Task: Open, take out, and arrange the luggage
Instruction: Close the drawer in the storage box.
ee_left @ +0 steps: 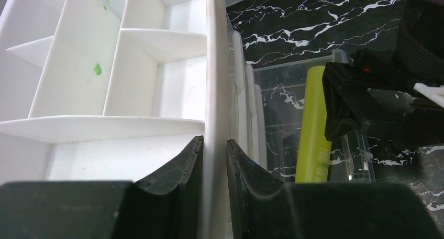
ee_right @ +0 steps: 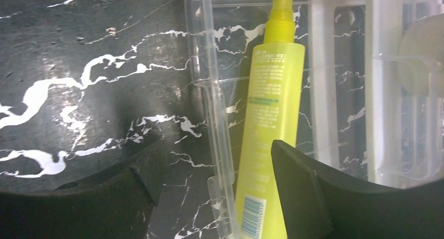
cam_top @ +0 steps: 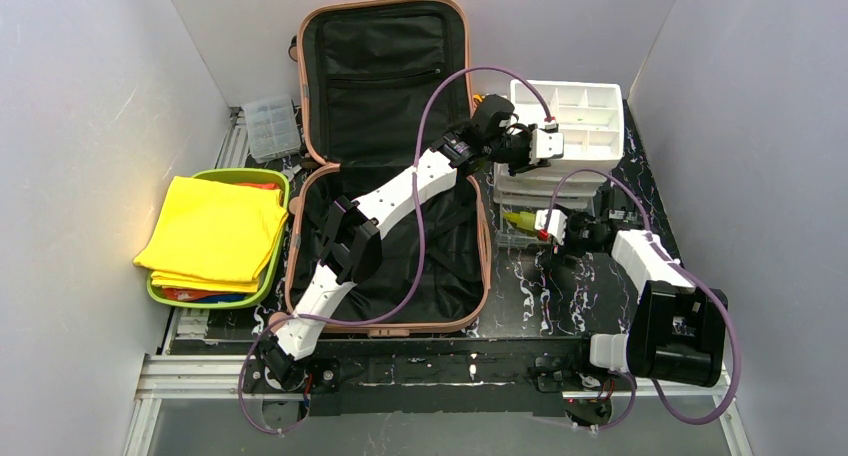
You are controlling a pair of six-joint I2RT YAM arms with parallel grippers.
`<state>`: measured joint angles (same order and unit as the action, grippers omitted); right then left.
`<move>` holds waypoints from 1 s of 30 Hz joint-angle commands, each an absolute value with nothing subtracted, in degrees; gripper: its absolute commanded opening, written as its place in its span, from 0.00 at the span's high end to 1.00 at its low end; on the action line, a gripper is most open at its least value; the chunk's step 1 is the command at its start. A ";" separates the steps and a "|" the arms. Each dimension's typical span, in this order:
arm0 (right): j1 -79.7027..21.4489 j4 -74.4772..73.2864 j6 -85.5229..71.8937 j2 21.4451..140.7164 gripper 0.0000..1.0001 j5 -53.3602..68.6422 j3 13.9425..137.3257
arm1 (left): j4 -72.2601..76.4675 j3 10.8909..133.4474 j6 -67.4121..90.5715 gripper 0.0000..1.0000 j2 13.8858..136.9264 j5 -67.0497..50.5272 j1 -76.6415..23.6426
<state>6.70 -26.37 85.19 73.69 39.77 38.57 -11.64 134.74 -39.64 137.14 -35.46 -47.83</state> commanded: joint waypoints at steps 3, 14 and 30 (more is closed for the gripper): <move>5.71 -20.45 82.90 77.43 0.29 38.14 40.11 | -24.05 135.16 -36.66 1.00 136.41 -37.61 -48.97; 4.48 -3.24 74.30 77.11 0.58 33.98 37.94 | -32.19 136.26 -39.24 1.00 136.54 -40.96 -48.58; 1.32 -17.58 68.73 74.82 0.27 23.81 47.70 | -34.71 137.29 -38.67 1.00 137.02 -42.89 -45.17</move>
<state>0.91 -15.59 67.02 78.41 26.65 41.34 -21.56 138.63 -40.03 137.10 -37.85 -45.69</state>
